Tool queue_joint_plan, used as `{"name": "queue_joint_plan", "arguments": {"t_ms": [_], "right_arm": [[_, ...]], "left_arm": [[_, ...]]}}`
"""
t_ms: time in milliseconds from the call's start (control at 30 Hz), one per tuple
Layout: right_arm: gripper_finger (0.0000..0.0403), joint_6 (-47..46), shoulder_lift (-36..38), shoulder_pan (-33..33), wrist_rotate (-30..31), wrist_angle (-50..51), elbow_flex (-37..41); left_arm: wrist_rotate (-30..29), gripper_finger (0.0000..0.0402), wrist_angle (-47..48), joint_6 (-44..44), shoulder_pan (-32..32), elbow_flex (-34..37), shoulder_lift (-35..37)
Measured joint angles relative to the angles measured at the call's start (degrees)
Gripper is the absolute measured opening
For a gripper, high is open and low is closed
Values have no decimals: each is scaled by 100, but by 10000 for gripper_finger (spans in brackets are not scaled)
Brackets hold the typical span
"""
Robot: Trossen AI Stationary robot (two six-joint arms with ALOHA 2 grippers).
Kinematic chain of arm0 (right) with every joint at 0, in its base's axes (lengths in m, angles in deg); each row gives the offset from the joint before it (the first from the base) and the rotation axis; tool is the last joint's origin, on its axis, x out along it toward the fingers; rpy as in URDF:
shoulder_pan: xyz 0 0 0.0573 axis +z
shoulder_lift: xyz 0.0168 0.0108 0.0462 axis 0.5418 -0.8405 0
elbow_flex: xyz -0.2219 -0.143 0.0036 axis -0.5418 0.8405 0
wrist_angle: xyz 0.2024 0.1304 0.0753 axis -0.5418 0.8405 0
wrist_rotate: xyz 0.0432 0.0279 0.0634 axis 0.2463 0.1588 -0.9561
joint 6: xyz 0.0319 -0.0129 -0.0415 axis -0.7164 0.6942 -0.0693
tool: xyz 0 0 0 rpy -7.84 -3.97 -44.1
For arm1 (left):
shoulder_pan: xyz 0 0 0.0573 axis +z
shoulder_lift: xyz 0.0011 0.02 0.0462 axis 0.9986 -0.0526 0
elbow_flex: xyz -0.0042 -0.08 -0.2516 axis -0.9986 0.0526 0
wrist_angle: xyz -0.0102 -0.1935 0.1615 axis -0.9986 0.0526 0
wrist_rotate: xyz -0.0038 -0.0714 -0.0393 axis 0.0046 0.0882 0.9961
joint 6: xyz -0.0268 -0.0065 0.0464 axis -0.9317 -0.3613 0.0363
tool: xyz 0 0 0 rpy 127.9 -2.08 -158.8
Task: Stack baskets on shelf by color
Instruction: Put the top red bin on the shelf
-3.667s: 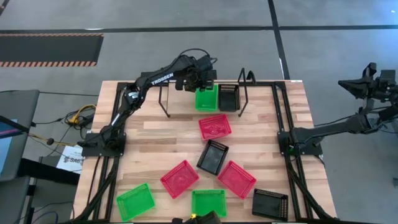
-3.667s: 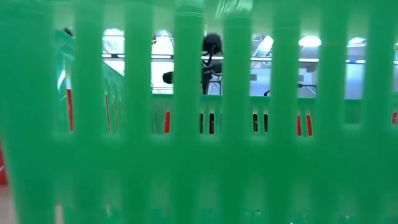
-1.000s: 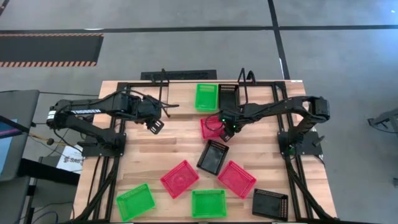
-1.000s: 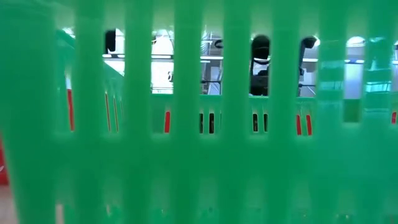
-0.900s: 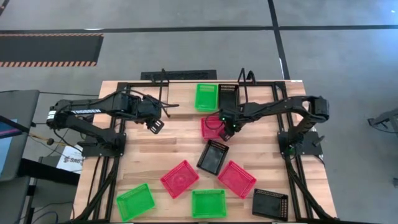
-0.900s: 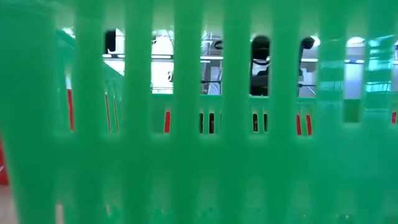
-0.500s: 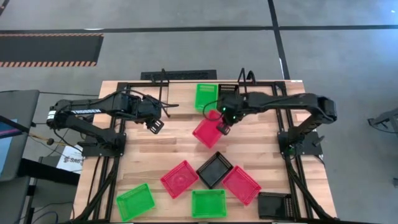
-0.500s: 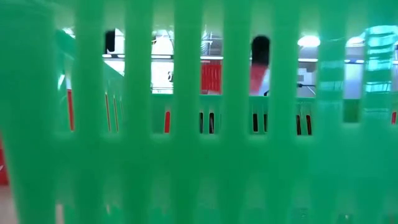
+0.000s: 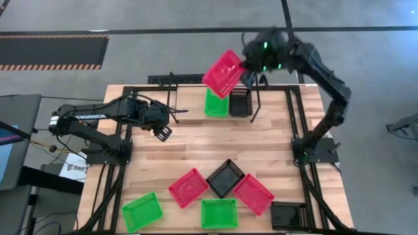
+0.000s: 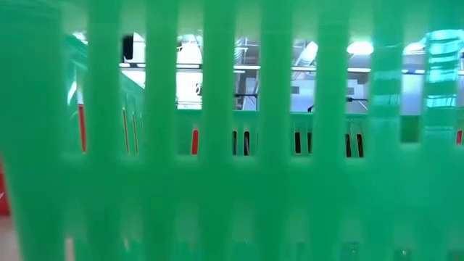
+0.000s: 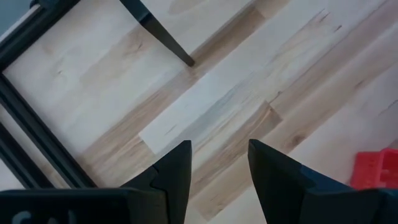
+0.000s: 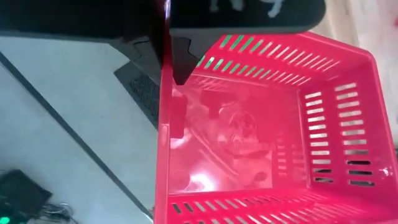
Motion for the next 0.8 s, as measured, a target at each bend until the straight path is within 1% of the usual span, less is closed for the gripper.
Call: {"name": "queue_joint_plan", "arguments": {"t_ms": [67, 133, 167, 233, 300, 467, 533, 667, 800], "right_arm": [[3, 280, -313, -332, -396, -42, -460], [3, 537, -661, -722, -933, 7, -794], [3, 689, -841, -874, -1212, -4, -871], [3, 882, -1112, -1044, -1815, -322, -774], [3, 1034, -1453, -1241, -2283, -366, -761], [3, 1571, -2330, -1342, -2810, -554, -759], [3, 1731, -2601, -1333, -3061, -667, -756], [3, 1904, -3023, -1301, -3773, -968, -761], [3, 1996, -3343, -1183, -4165, -1288, -761]], "left_arm": [[12, 146, -4, -25, 0, 0, 0], [13, 146, -19, -82, 7, 0, 0], [13, 146, -32, -148, 13, 0, 0], [12, 146, -27, -298, 24, 0, 0], [10, 146, -27, -444, 24, 0, 0], [-38, 146, -29, -793, 24, 0, 0], [-248, 146, -56, -963, 24, 0, 0], [-839, 146, -86, -1257, 71, 0, 0], [-866, 146, -127, -1372, 223, 0, 0]]}}
